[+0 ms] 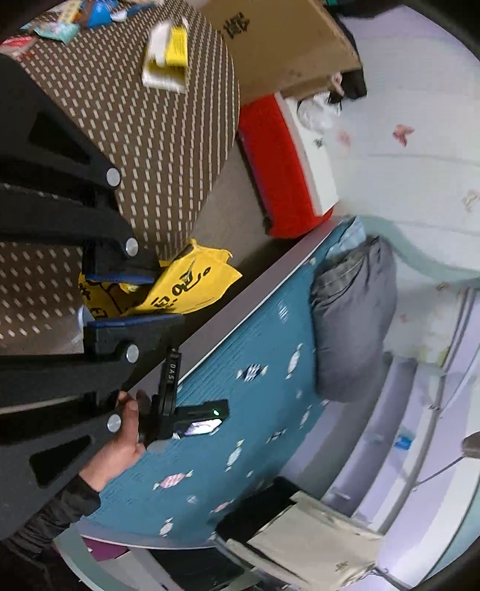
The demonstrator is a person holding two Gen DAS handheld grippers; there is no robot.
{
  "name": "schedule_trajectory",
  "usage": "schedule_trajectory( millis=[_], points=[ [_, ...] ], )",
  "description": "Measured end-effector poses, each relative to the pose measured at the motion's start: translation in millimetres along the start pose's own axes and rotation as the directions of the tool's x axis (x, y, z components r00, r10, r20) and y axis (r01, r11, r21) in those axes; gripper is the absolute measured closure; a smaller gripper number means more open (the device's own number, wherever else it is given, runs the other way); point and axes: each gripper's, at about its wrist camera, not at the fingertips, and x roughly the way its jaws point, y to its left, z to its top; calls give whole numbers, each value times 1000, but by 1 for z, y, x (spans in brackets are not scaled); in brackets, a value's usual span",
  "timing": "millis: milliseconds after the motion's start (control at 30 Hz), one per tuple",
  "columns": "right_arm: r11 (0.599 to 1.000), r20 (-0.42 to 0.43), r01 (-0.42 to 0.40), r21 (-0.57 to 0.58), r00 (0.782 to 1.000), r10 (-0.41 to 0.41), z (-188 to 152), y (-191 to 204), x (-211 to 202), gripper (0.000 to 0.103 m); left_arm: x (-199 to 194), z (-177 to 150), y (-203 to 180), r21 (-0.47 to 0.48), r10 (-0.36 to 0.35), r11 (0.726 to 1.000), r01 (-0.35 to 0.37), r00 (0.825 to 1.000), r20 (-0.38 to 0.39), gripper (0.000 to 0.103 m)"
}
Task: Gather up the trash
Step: 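Drop the plush plant into the bin with the right gripper while the left drops the yellow bag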
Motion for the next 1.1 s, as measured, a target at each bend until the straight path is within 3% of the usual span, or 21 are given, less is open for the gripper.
schedule_trajectory(
  millis=[233,400,467,500,567,600,633,700,767,933,1100],
  points=[
    [999,165,-31,25,986,27,5,-15,-77,23,69,10,-41,76,-80,993,89,990,-120,89],
    [999,239,-36,13,971,32,7,-15,-114,21,113,15,-69,128,-95,984,122,976,-198,89],
    [999,259,-34,13,965,30,8,-12,-123,21,132,16,-78,155,-85,980,121,971,-224,83],
    [999,269,-37,11,963,32,7,-11,-129,21,142,17,-83,168,-77,979,120,968,-241,76],
    [999,279,-40,10,960,36,7,-9,-135,20,159,16,-90,198,-51,975,105,964,-261,50],
    [999,284,-41,9,958,37,5,-8,-138,20,168,16,-93,224,-8,972,70,964,-266,26],
    [999,284,-43,8,958,39,3,-9,-140,20,171,17,-92,238,36,971,26,966,-255,16],
    [999,284,-45,7,958,41,-1,-7,-141,19,173,18,-91,236,78,972,-17,964,-253,16],
    [999,289,-44,6,956,41,-6,-5,-145,15,166,20,-81,180,51,984,-2,962,-268,16],
    [999,300,-29,-18,953,33,-14,9,-153,6,128,18,-66,146,66,989,-35,975,-212,15],
    [998,323,18,-61,946,3,-24,36,-162,6,81,17,-52,112,79,992,-64,987,-138,15]
  ],
)
